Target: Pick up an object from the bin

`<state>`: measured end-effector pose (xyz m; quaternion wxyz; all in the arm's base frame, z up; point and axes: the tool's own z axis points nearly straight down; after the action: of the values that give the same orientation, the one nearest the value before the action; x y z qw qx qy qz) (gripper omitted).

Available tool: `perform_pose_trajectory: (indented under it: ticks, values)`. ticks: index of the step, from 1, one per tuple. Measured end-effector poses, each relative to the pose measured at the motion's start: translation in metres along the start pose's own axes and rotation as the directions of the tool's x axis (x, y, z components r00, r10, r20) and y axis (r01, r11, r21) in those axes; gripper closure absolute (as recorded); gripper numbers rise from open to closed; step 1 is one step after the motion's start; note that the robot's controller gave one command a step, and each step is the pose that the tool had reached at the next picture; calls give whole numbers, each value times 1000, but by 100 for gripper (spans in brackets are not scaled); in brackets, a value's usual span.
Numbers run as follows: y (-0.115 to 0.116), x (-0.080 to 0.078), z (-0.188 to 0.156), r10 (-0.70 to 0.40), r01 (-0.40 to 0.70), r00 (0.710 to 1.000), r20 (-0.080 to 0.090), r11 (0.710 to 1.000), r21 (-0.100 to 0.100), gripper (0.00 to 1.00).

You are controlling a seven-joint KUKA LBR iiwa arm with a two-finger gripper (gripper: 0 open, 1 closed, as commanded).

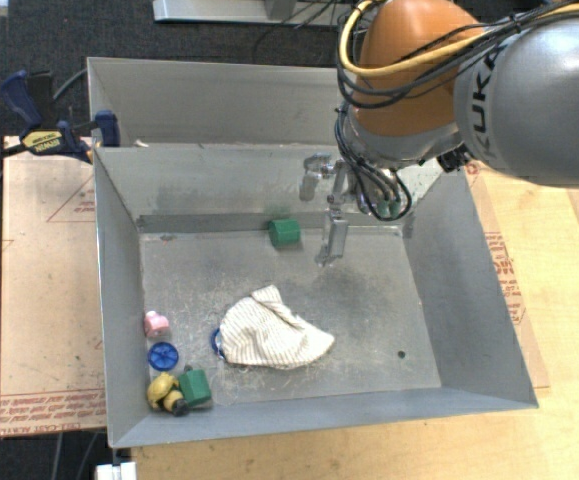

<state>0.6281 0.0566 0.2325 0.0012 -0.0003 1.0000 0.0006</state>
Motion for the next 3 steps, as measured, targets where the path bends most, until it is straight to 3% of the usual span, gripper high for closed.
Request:
perform_pose_trajectory:
  ticks: [1, 2, 3]
  values:
    - [1, 22, 94, -77, 77, 997, -1, 997, -1, 0]
    - [30, 19, 129, -401, 401, 916, 2, 916, -1, 0]
    - [63, 81, 156, -192, 192, 981, -3, 981, -2, 0]
